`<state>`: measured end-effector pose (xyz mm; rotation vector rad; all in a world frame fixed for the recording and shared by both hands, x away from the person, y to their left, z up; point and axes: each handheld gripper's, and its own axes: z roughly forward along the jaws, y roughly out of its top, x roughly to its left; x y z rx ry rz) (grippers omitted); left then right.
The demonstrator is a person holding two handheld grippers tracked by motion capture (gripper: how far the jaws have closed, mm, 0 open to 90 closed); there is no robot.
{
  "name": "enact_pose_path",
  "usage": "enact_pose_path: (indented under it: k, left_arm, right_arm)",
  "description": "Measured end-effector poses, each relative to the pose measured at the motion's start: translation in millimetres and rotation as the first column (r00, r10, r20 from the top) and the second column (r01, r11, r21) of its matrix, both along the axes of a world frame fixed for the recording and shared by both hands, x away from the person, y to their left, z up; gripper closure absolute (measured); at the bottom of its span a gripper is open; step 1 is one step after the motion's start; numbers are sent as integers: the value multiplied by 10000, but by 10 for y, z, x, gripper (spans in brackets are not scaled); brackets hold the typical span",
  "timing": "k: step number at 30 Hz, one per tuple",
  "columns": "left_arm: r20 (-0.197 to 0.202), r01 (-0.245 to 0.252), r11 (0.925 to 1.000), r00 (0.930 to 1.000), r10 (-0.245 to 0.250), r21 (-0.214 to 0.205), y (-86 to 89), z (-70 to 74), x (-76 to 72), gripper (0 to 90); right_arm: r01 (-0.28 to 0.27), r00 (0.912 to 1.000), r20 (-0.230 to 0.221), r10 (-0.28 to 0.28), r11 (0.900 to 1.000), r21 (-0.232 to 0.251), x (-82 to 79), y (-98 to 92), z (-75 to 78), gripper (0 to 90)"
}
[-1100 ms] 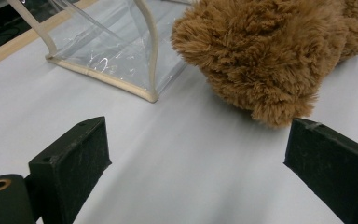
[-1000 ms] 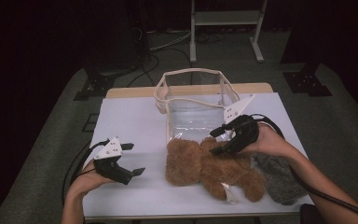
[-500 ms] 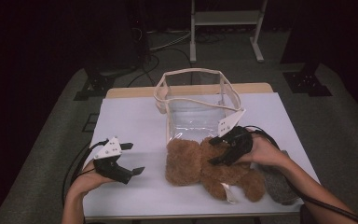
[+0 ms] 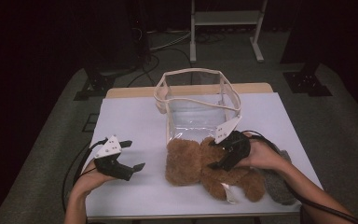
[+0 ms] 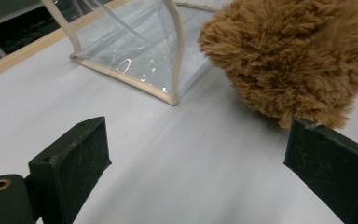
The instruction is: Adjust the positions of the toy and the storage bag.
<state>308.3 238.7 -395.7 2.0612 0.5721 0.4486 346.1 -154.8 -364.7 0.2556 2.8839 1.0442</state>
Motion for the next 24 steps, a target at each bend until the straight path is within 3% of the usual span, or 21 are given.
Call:
enact_pose_path:
  k: [7,18,24]
  left_arm:
    - [129,-456,9987,9989,459,-248,-62,-74,37,58]
    - [277,-1549,9867,9873,1564,-497,-136,-205,52,58]
    - [216,-1753,9829,9840,1768,-559,-140,-256,33,57]
  right_arm:
    - [33,10000,60,-32,9999,-110,6,30,-103,181]
    - [81,9999,-74,-87,9973,-724,0,108,-130,181]
    - [40,10000,85,-31,9939,-1106,-27,161,-166,183]
